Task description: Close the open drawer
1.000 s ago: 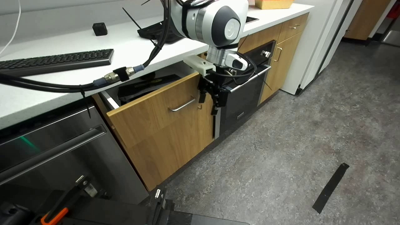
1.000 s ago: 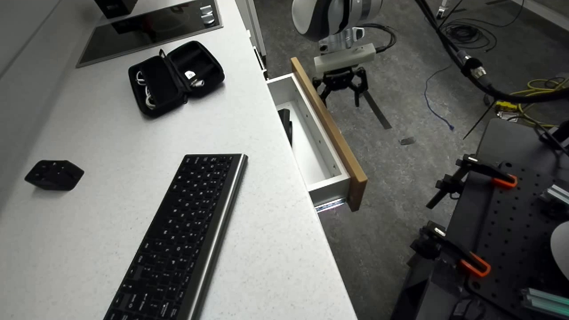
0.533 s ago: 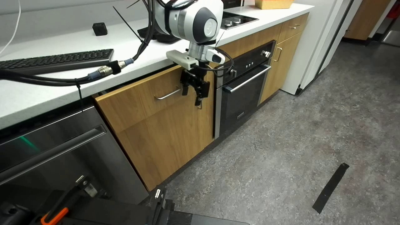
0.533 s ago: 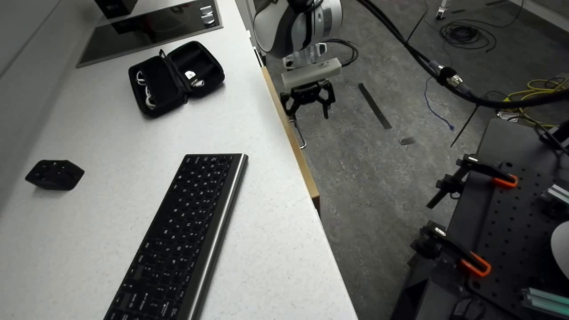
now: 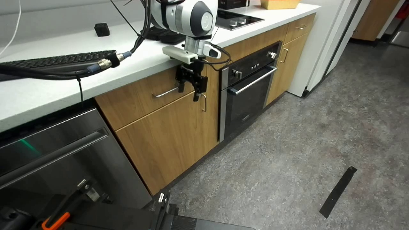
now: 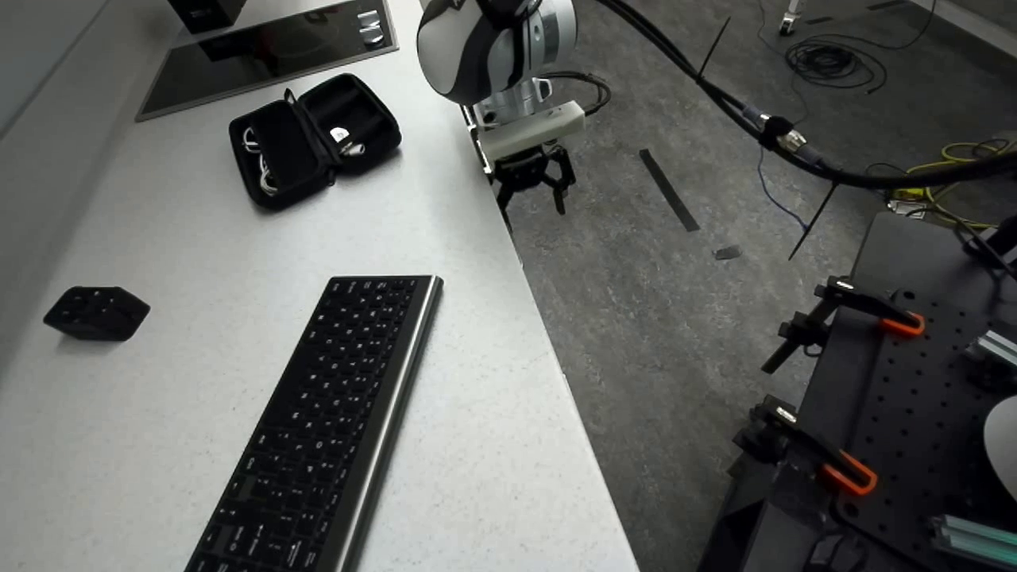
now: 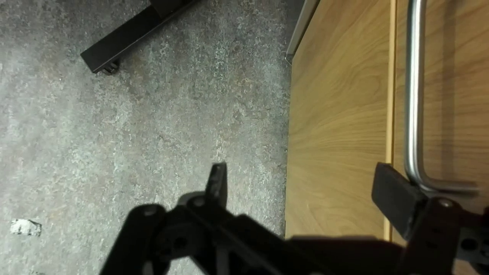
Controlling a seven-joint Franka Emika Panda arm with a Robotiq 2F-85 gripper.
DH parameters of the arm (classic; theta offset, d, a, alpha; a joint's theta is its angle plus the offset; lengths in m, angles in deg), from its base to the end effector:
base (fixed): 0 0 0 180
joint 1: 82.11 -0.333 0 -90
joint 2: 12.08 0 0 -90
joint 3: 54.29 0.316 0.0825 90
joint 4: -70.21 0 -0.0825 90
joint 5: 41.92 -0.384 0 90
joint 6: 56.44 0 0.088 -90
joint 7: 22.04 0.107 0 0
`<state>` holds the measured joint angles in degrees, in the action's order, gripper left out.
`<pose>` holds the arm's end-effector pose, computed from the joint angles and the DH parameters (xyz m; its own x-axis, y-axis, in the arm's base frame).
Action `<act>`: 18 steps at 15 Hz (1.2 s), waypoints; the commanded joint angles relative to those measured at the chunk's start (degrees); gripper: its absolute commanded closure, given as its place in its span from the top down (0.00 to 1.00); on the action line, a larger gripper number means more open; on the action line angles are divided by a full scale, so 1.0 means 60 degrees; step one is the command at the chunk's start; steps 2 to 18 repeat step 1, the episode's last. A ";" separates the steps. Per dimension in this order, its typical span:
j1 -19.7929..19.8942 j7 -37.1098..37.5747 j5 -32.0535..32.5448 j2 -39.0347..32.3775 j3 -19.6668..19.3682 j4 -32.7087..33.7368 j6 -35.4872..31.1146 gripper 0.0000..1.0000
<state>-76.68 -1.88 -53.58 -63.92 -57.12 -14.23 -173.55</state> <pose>0.6684 -0.0815 0.1138 0.7690 -0.5380 -0.3453 -0.5676 -0.8231 0.0185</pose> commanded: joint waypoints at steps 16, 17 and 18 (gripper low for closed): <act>-0.0068 -0.0059 -0.0081 -0.0034 -0.0095 0.0057 0.0045 1.00; -0.0068 -0.0059 -0.0081 -0.0034 -0.0095 0.0057 0.0045 1.00; -0.0068 -0.0059 -0.0081 -0.0034 -0.0095 0.0057 0.0045 1.00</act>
